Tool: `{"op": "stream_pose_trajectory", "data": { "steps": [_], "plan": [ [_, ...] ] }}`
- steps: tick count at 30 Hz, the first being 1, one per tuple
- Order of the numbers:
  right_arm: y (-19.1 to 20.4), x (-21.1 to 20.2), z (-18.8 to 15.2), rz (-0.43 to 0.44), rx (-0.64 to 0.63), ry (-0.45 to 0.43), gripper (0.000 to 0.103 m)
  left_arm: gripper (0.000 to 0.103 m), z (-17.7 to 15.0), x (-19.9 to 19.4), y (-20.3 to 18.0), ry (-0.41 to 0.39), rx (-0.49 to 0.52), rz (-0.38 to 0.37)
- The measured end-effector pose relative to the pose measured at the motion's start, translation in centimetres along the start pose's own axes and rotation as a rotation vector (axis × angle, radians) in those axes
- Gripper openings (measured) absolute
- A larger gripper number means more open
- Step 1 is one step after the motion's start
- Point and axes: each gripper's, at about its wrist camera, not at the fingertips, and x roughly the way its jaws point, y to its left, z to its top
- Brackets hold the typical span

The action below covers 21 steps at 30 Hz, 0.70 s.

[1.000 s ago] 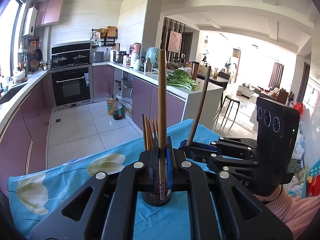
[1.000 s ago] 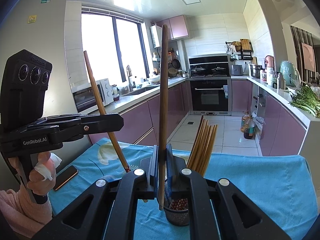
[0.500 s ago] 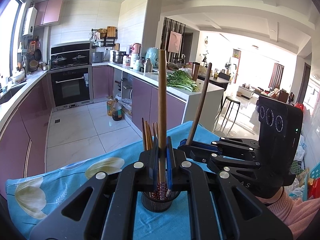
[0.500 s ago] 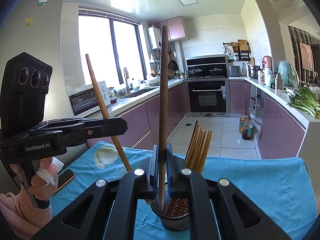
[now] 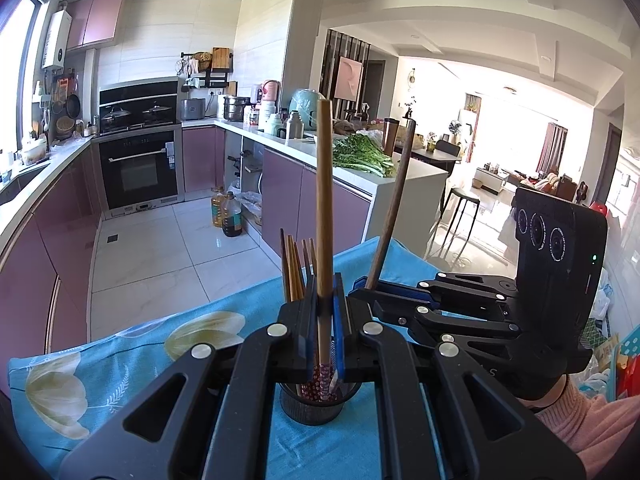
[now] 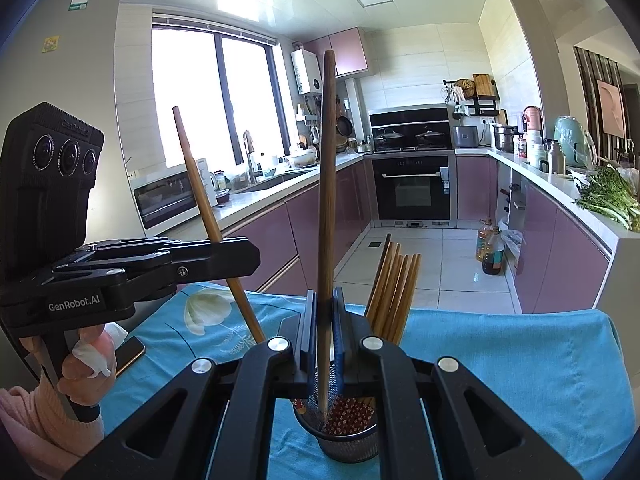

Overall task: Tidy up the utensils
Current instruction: 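Lower both chopsticks into the mesh holder and open both tools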

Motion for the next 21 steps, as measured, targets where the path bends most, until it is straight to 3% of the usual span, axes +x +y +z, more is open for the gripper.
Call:
{"op": "stream_pose_trajectory", "data": {
  "steps": [21],
  "plan": [
    [-0.2, 0.59, -0.21, -0.009, 0.019, 0.019, 0.006, 0.007, 0.22, 0.71, -0.08, 0.033, -0.005, 0.001]
  ]
}}
